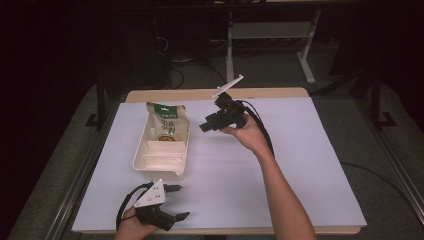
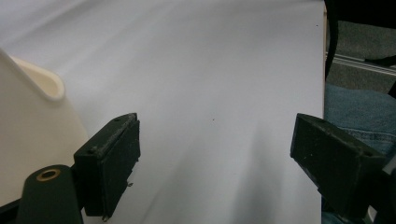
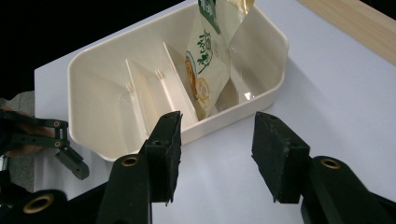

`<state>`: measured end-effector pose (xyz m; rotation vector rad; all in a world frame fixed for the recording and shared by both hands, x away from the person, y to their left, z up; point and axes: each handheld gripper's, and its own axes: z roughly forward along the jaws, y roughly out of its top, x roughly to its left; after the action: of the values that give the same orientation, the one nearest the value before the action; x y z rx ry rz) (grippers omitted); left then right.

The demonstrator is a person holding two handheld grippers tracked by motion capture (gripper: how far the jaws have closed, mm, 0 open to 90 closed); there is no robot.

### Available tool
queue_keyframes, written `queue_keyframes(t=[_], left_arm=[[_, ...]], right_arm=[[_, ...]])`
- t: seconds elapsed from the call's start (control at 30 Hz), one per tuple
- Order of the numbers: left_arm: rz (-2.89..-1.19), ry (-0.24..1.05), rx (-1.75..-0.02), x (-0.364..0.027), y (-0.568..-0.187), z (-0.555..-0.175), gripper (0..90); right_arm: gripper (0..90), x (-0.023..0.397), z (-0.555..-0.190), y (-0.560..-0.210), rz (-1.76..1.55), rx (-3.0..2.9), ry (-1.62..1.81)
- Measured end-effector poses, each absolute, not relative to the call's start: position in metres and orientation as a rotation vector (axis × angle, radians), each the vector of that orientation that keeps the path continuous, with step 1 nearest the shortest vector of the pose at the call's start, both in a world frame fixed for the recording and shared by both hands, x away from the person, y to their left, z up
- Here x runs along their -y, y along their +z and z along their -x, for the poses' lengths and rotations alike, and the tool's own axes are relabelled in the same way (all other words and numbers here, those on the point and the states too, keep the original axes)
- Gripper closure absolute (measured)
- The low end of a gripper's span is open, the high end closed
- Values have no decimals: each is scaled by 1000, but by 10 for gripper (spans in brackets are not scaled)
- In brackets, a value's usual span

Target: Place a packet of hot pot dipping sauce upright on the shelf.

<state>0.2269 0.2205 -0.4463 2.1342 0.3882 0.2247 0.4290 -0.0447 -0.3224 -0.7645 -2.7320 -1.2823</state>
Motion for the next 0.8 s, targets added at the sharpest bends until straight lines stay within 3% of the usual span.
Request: queue_keyframes(t=[0.8], left_arm=[[-2143, 228, -386, -218, -447, -225, 155]], right_arm=[[452, 108, -398, -340, 860, 2669, -1334]])
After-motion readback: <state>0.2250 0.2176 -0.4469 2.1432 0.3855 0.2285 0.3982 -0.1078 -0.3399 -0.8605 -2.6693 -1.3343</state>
